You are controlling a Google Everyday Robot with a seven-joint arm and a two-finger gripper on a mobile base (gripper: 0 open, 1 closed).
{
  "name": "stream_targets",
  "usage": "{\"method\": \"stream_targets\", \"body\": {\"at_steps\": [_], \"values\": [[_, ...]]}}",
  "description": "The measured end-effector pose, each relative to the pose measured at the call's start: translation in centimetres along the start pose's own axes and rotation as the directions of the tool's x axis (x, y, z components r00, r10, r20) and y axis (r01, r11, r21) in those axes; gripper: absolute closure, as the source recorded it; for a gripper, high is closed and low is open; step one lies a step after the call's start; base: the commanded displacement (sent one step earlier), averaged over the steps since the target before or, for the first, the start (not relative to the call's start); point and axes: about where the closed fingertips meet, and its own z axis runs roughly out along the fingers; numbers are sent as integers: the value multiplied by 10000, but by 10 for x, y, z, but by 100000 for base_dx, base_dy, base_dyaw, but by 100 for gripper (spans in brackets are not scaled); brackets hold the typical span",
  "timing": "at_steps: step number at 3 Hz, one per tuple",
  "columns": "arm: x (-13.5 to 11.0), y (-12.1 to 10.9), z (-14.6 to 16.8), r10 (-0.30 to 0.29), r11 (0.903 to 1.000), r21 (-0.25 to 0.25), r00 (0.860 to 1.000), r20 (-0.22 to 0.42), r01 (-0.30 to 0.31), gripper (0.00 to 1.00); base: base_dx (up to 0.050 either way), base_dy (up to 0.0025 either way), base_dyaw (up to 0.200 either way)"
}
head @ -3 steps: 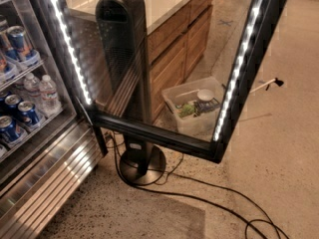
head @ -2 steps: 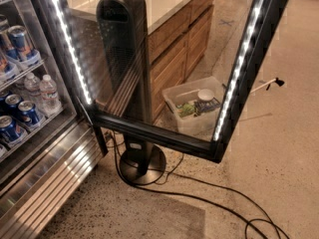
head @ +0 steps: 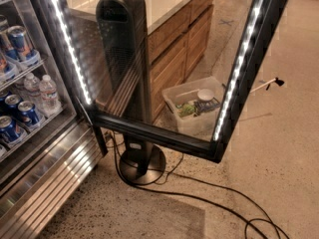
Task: Close right fridge door
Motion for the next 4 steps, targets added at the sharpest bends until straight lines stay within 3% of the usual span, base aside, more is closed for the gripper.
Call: {"method": "stream_targets", "body": {"at_steps": [1,2,3,4], "values": [[-9,-24,25,603,9980,-290,9773,2033,-556,19,0,0,0],[-15,-46,47,1679,9858,-490,9257,3390,-1608,42,0,0,0],[-13,-62,70,2642,9637,-626,8944,3610,-2595,65,0,0,0],[-4,-67,106,3712,9285,-1233,8650,3377,-3503,89,0,0,0]]}}
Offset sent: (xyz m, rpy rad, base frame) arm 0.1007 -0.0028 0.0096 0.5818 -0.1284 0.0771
